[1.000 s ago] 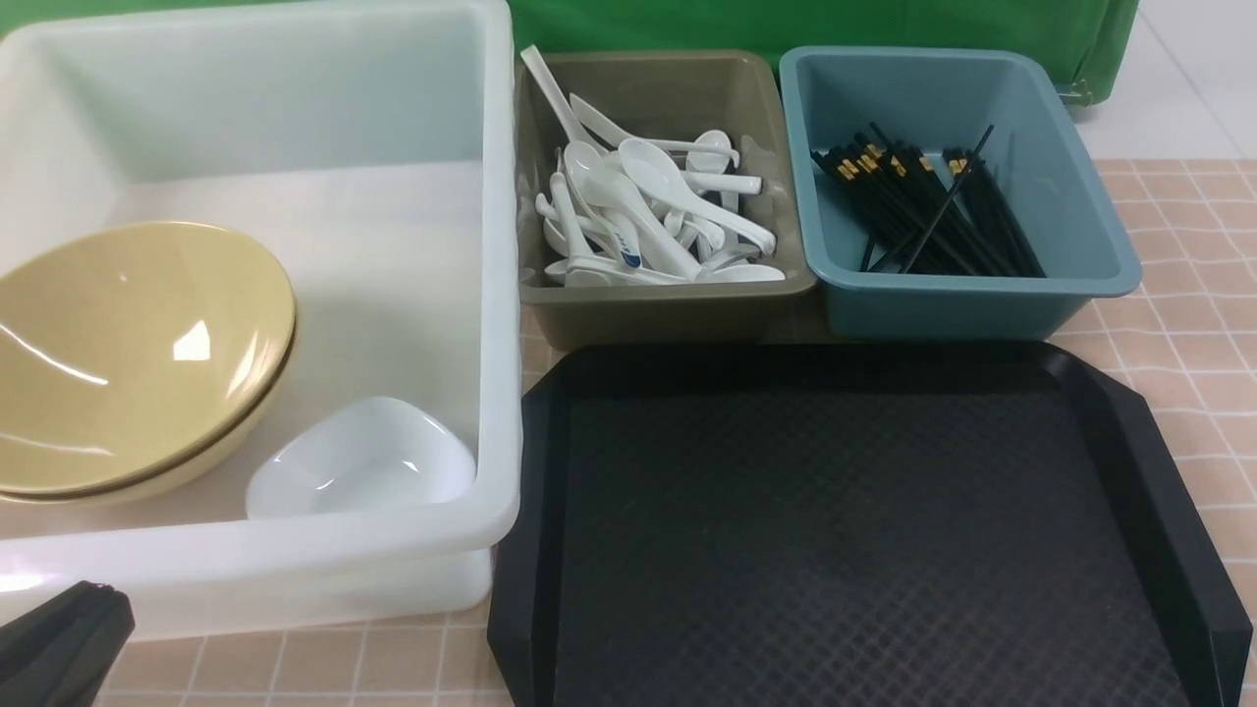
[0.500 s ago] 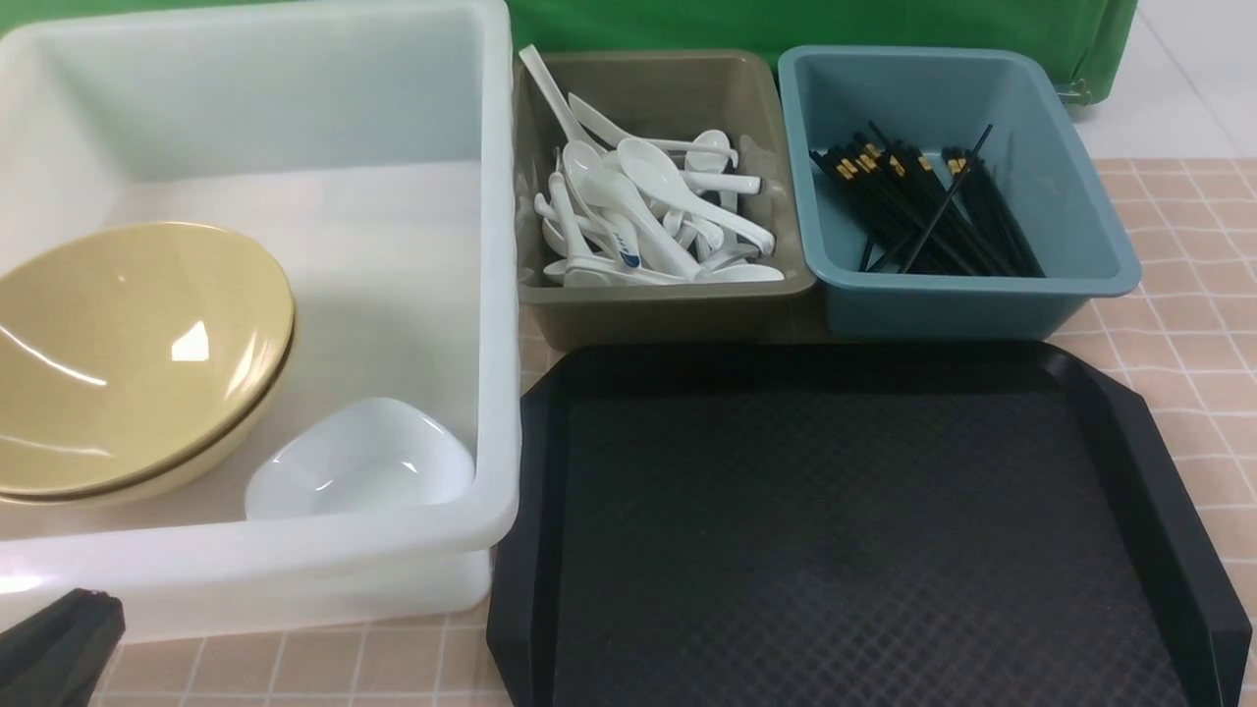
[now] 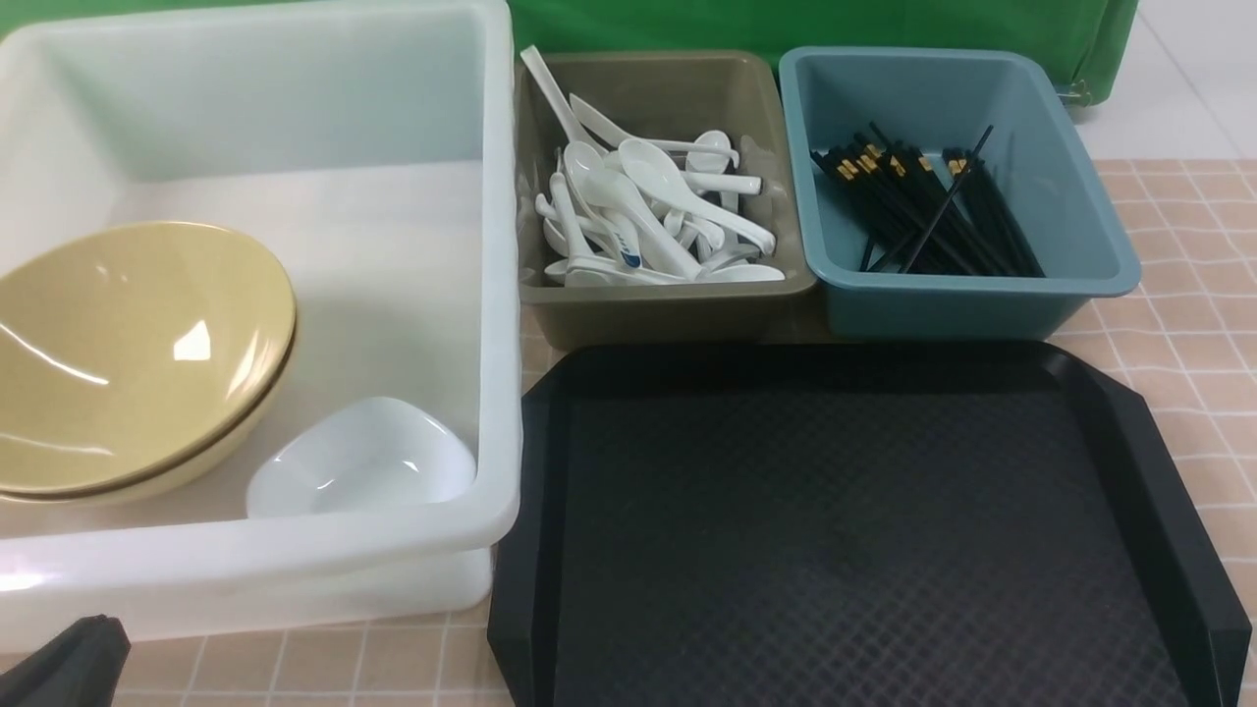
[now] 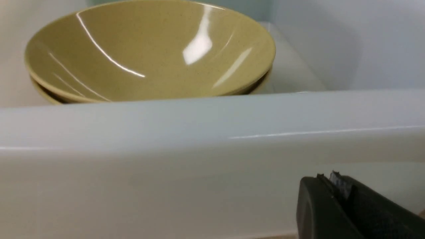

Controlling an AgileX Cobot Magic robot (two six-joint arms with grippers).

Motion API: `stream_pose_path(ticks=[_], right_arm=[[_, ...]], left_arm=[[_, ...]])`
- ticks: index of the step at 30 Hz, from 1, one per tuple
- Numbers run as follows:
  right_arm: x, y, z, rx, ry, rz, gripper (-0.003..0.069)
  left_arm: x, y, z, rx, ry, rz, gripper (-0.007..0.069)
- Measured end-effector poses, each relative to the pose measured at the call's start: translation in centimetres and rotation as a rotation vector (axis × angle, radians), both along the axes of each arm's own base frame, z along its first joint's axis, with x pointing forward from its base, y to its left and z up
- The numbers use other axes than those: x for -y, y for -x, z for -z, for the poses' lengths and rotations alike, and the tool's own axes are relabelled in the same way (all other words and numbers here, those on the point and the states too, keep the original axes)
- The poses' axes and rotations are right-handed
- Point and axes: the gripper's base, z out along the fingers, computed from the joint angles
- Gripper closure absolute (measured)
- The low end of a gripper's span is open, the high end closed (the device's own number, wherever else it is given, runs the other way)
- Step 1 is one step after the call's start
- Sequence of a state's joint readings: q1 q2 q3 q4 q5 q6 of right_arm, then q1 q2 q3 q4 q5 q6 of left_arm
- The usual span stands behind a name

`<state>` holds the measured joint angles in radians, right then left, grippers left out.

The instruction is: On brown table put chopsticks spoon bowls plates into blue grey white boxes.

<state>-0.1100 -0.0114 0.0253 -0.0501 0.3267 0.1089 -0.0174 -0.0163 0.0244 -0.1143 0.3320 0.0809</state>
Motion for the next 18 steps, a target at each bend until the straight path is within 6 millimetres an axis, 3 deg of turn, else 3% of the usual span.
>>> stream_pose_path(ticks=[18], right_arm=[[0.00,0.00,0.00,0.000,0.000,0.000,0.0580]], left_arm=[[-0.01,0.02,0.01,-0.005,-0.004,0.000,0.0620]])
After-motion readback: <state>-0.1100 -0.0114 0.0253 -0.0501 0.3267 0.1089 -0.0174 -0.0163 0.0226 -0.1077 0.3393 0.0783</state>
